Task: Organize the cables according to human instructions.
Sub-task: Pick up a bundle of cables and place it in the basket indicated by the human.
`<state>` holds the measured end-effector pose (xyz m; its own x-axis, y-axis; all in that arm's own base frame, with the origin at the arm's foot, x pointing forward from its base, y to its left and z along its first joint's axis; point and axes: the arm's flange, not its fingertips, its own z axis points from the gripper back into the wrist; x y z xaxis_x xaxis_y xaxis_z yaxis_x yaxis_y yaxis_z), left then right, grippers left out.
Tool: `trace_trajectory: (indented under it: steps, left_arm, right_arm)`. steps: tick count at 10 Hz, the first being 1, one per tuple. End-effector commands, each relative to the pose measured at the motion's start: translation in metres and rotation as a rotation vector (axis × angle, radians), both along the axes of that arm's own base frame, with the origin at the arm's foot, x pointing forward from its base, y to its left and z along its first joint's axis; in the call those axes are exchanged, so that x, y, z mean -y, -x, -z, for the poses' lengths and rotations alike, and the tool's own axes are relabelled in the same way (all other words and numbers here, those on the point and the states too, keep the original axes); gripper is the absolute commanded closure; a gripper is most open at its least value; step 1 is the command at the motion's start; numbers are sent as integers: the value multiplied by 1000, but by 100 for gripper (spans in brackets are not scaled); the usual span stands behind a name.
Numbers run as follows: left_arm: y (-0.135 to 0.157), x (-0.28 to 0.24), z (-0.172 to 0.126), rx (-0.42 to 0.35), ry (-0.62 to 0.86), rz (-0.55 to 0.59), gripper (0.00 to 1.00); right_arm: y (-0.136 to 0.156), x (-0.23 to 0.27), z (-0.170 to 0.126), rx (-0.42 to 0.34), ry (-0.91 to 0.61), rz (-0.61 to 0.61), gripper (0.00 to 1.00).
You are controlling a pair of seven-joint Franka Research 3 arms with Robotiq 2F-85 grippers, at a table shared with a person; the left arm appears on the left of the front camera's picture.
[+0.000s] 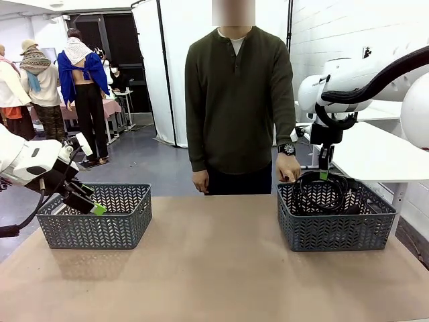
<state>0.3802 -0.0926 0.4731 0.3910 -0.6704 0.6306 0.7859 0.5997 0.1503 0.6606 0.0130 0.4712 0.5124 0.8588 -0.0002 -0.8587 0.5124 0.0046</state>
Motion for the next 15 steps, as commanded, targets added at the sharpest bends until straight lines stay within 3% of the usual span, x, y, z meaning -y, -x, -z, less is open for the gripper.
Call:
trace_trajectory:
  steps: [1,4,10,11,12,13,15]
  left_arm:
    - [-2,-2,2,-1,8,1,0]
    - [-2,-2,2,-1,8,1,0]
    - [-2,-2,2,-1,8,1,0]
    - [-2,-2,2,-1,8,1,0]
    - [-2,-2,2,-1,8,1,0]
    - [-2,-2,2,-1,8,1,0]
    - [-2,-2,2,-1,8,1,0]
  right_arm:
    - [-7,-3,-7,-37,24,14,60]
    - [-11,-6,-9,-70,21,23,1]
    - [-14,-10,-16,-110,19,12,0]
    - [-18,-18,-11,-86,116,45,0]
    - [-28,-41,13,-52,433,21,0]
    - [-7,-8,-13,-89,30,14,0]
    - [-7,-8,-13,-89,30,14,0]
